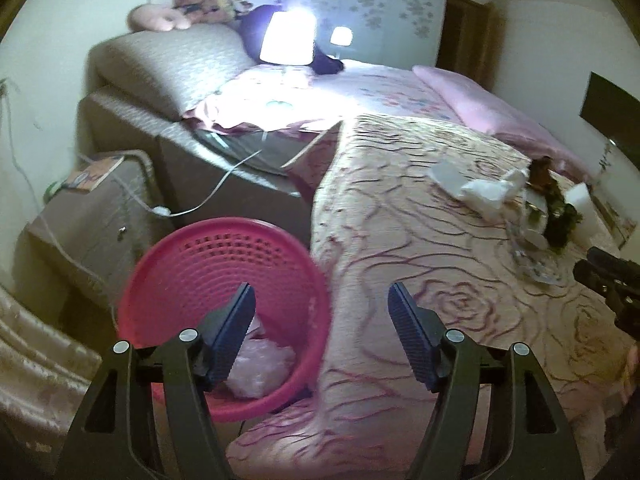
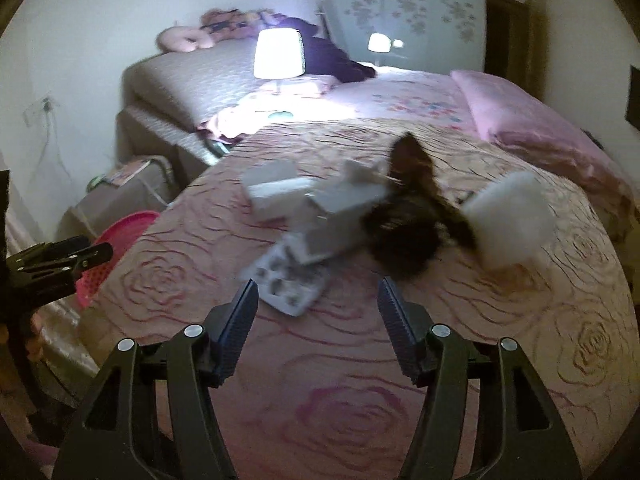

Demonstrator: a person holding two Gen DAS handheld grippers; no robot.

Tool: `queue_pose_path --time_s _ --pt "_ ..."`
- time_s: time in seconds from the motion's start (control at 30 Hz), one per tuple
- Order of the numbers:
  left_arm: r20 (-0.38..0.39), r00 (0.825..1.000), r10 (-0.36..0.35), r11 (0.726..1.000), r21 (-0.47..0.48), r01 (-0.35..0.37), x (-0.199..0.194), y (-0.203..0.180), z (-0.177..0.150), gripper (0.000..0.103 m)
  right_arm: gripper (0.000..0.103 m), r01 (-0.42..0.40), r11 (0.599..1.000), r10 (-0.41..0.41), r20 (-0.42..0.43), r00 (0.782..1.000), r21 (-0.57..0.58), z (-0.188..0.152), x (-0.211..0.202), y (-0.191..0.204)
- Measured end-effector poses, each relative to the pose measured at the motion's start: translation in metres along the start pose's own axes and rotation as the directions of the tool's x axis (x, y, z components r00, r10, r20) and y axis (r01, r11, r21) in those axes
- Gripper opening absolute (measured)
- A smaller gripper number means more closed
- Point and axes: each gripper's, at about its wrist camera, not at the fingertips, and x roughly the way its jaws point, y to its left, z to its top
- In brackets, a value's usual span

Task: Collect trash
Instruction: 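Move both open tools back to the trash on the bedspread, then grasp the white tissue with the left tool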

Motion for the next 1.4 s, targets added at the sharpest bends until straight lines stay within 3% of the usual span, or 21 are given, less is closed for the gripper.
queue_pose_path --time_s 0.3,0.6,0.77,0.97,1.03,1.1,1.23,1.3,1.4 --pt "0.018 0.995 -0.103 0.988 0.121 0.100 0.009 -0.051 0.029 0.066 0.060 0.020 0.997 -0.022 0.018 1.000 0.074 -0.004 -0.006 -0.029" --pt "-0.030 0.977 -0.209 0.947 0.244 0.210 0.037 -0.103 0.057 0.066 0.060 0.031 0.992 -0.033 0.014 0.999 0.121 -0.009 -0.008 -0.047" --pt "-0.062 0.976 -0.207 0.927 0.308 0.216 0.062 -0.123 0.064 0.066 0.060 0.034 0.990 -0.036 0.014 0.999 0.139 -0.012 -0.010 -0.055" --pt "-0.112 0.970 -0.217 0.922 0.303 0.242 0.089 -0.129 0.071 0.066 0.060 0.039 0.987 -0.041 0.009 0.999 0.157 -0.013 -0.009 -0.062" --pt "-0.123 0.967 -0.224 0.917 0.309 0.252 0.093 -0.130 0.072 0.060 0.060 0.040 0.986 -0.041 0.004 0.999 0.163 -0.013 -0.007 -0.064" --pt "-0.142 0.962 -0.235 0.914 0.306 0.268 0.098 -0.132 0.072 0.045 0.060 0.039 0.985 -0.040 0.000 0.999 0.168 -0.014 -0.006 -0.065" --pt "-0.152 0.956 -0.251 0.911 0.297 0.287 0.101 -0.132 0.071 0.027 0.060 0.034 0.986 -0.034 -0.004 0.999 0.164 -0.014 -0.003 -0.064" --pt "-0.158 0.949 -0.274 0.907 0.285 0.310 0.100 -0.131 0.070 0.013 0.060 0.033 0.987 -0.034 -0.002 0.999 0.160 -0.014 -0.004 -0.063" --pt "-0.143 0.951 -0.274 0.907 0.291 0.305 0.091 -0.130 0.067 0.010 0.060 0.034 0.987 -0.035 -0.001 0.999 0.159 -0.015 -0.005 -0.061"
